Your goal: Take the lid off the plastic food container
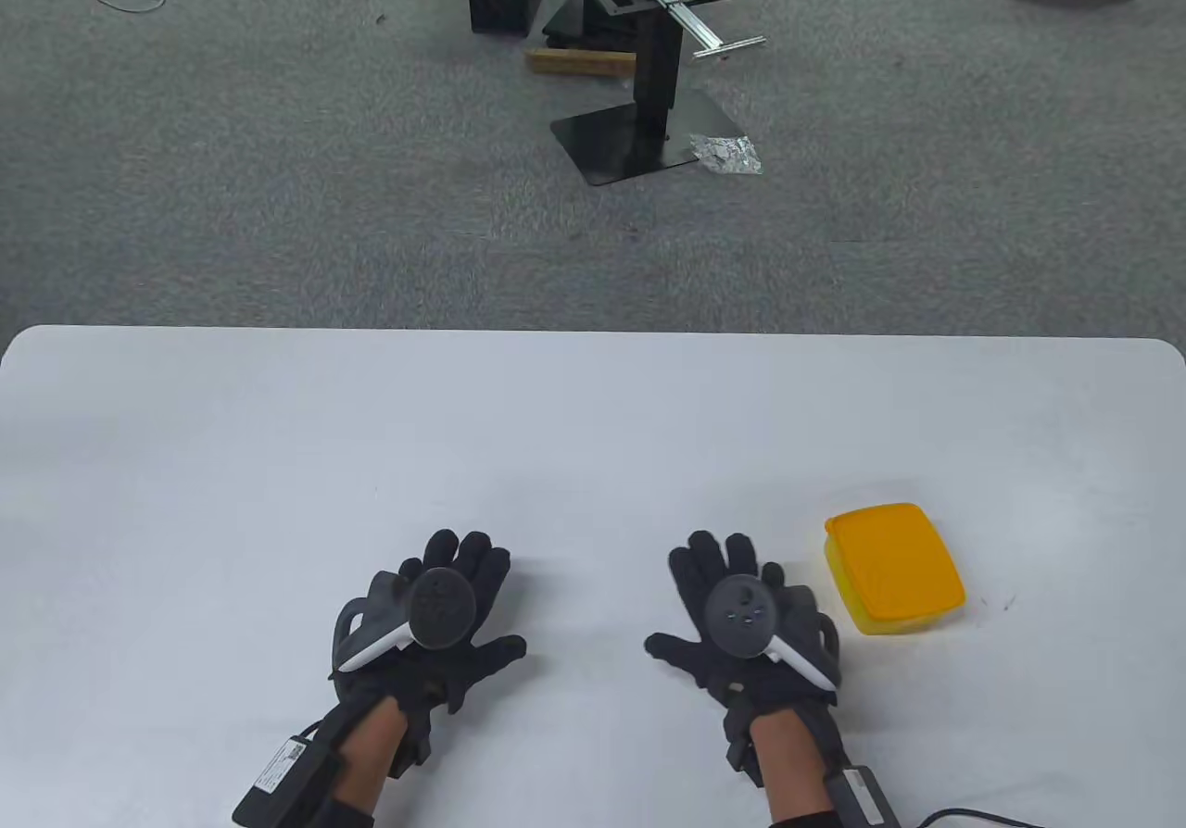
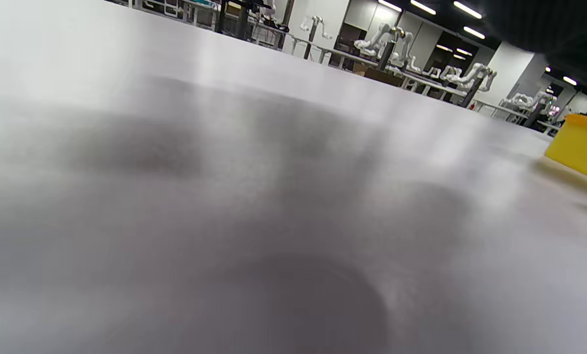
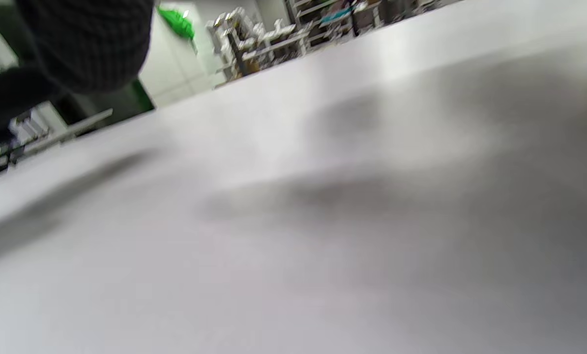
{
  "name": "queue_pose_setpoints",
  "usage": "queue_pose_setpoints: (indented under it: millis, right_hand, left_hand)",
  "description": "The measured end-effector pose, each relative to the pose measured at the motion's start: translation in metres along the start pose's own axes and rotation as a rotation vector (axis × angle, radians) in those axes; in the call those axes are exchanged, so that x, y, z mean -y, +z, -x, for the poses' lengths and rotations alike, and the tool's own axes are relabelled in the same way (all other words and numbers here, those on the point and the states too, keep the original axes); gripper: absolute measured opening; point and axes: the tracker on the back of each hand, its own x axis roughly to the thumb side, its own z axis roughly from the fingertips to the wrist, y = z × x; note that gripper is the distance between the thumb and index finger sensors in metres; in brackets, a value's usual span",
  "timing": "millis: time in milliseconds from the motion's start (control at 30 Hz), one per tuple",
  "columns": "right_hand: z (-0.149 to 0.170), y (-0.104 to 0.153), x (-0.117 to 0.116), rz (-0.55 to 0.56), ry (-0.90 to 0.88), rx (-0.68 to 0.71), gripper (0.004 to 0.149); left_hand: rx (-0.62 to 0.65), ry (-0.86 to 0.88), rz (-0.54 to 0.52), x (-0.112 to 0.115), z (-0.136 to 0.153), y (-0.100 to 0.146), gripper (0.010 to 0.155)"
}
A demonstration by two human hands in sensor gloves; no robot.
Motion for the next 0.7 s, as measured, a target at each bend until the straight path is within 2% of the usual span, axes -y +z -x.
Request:
queue_pose_setpoints:
  millis: [100, 400, 700]
  right_hand:
    - [-0.006, -0.005, -0.008, -0.022, 0.049, -0.009, 0.091]
    - [0.022, 0.000, -0.006, -0.030, -0.014, -0.090, 0.092]
    - [0.012, -0.003, -0.012, -0.046, 0.023, -0.056, 0.092]
  left_hand:
    - [0.011, -0.015, 0.002, 0.002, -0.004, -0.002, 0.097]
    - [0.005, -0.032, 0.030, 0.007, -0.005, -0.005, 0.098]
    - [0.002, -0.041, 0.011, 0.004, -0.003, -0.002, 0.099]
